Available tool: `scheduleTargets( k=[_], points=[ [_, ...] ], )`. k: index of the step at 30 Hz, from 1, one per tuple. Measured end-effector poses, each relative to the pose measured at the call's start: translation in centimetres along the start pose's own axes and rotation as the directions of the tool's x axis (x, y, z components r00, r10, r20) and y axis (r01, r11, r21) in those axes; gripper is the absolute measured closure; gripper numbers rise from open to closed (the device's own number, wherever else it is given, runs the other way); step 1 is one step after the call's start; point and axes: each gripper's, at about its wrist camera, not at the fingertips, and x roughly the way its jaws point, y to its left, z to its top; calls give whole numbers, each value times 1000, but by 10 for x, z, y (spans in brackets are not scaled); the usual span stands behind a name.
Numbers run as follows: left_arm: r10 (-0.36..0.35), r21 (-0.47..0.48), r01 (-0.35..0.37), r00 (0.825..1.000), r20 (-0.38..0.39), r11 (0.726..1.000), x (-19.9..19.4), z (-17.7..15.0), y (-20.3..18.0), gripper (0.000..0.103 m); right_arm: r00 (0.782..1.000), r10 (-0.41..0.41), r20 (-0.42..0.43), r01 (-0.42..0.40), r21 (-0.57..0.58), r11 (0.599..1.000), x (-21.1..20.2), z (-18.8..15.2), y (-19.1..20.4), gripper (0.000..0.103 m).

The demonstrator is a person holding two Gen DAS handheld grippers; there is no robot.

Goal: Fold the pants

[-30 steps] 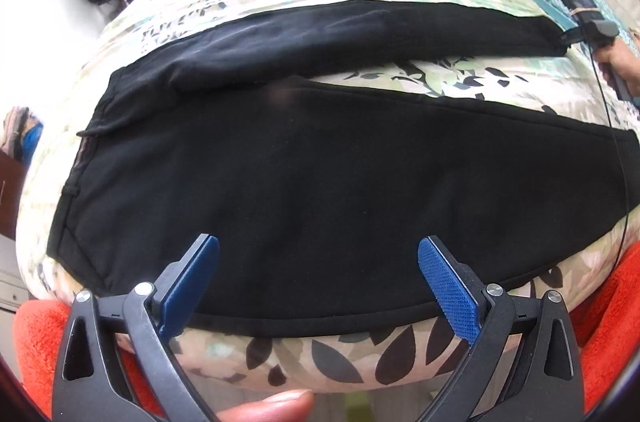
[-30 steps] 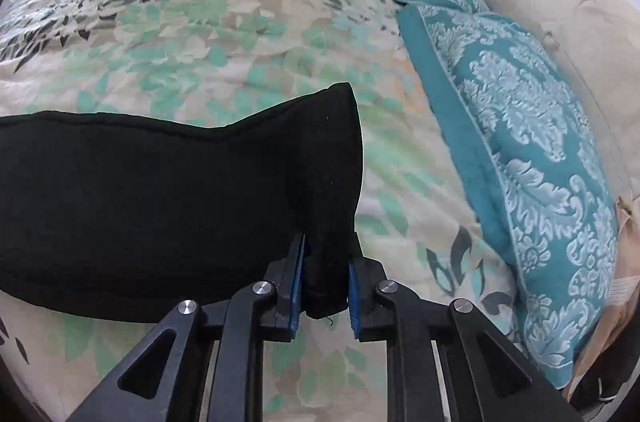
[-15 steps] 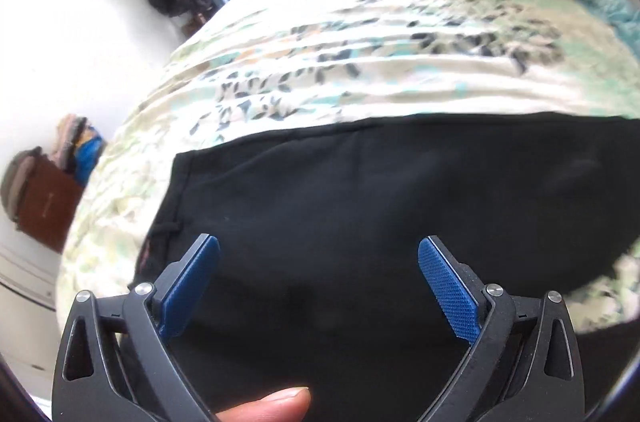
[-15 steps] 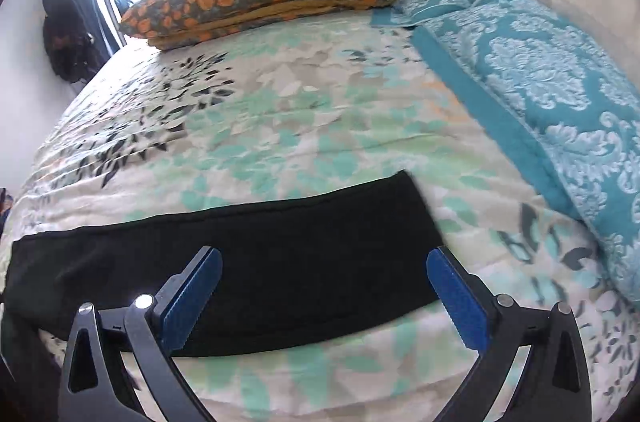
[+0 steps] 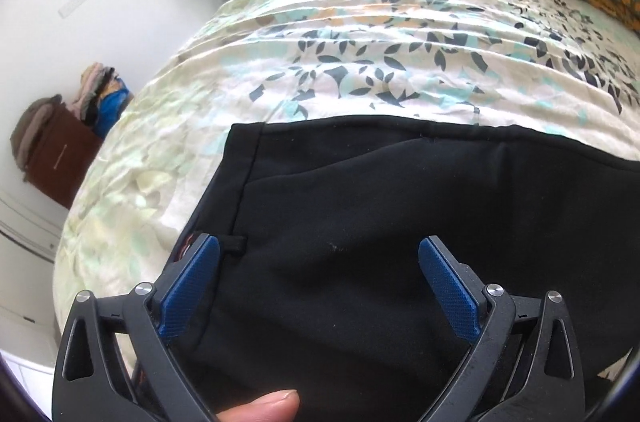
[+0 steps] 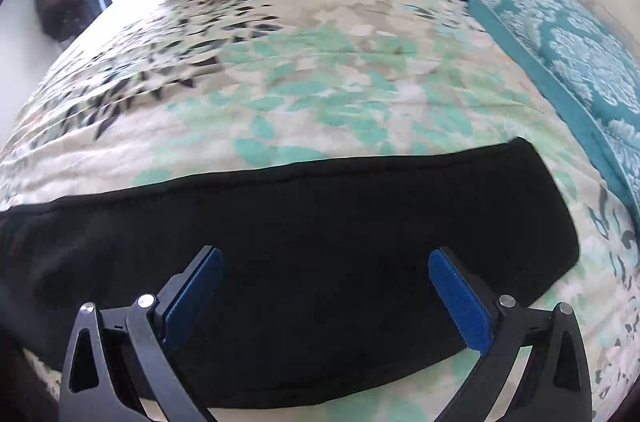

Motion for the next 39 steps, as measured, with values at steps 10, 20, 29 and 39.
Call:
scheduleTargets(
  k=[10,20,29,39],
  points=[
    [61,-108,-70,994,-89,992,21,8,19,1,993,76,-93,-84,-82,993,64,8,153,0],
    [-221,51,220,975,1,974,-105,-120,-6,2,992,124,-9,-124,-81,989,-89,-126,132,0],
    [-283,148,281,959,-5,948,-132,-191,-71,2,999,-31,-37,31,-2,1000,-131,-282,103,0],
    [-371,84,371,929,-22,925,-114,-191,-61,0,996,-58,67,57,18,998,-124,-298,91,0]
  ],
)
